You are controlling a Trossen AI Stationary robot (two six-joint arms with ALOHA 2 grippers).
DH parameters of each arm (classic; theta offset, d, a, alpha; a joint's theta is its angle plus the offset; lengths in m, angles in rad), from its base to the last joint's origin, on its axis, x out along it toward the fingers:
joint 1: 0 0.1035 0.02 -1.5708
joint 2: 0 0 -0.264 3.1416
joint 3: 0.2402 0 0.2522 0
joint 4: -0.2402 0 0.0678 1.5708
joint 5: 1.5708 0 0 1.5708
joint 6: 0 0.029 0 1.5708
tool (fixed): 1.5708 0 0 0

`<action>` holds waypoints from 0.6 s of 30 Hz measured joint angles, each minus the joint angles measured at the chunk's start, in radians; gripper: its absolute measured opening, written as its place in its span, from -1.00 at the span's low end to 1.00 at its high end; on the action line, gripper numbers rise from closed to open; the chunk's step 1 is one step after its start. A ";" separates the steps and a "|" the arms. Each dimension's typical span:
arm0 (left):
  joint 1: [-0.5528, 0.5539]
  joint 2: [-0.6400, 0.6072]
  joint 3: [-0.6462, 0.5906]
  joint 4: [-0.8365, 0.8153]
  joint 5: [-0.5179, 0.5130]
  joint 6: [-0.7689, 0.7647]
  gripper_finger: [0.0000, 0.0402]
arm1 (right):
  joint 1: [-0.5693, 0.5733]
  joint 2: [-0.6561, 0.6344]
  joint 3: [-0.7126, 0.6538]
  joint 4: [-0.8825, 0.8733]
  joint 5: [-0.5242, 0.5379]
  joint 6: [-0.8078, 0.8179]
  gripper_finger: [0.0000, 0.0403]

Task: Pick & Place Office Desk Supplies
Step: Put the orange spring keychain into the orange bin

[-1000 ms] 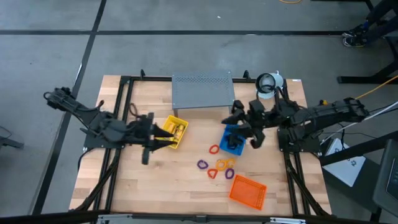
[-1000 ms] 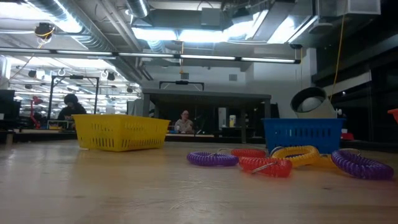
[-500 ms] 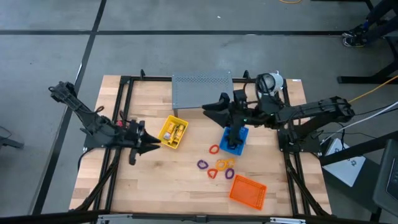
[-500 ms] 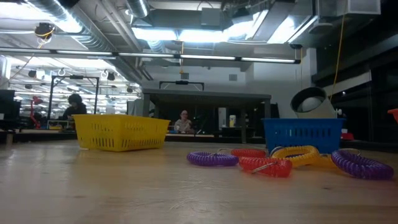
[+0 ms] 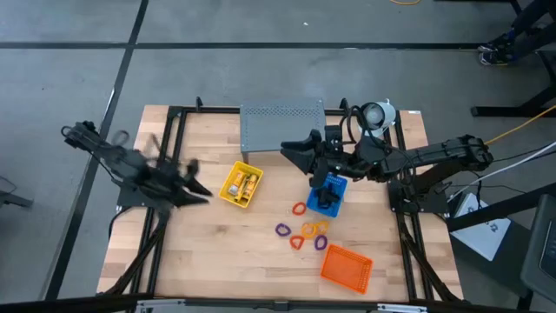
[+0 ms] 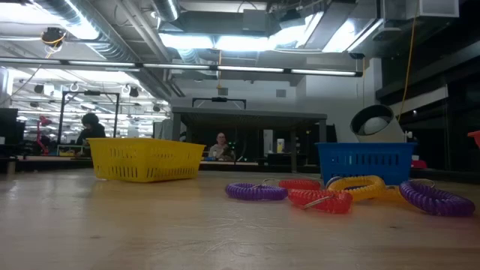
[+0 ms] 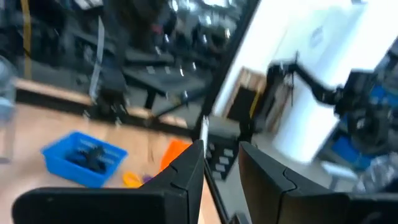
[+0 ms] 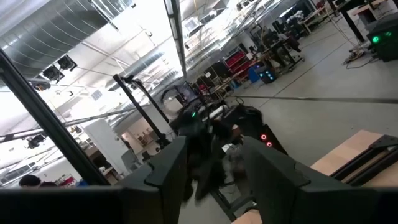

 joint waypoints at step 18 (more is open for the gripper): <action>-0.045 -0.489 -0.217 -0.203 -0.129 -0.014 -0.51 | 0.005 0.002 0.000 -0.040 0.007 -0.065 -0.21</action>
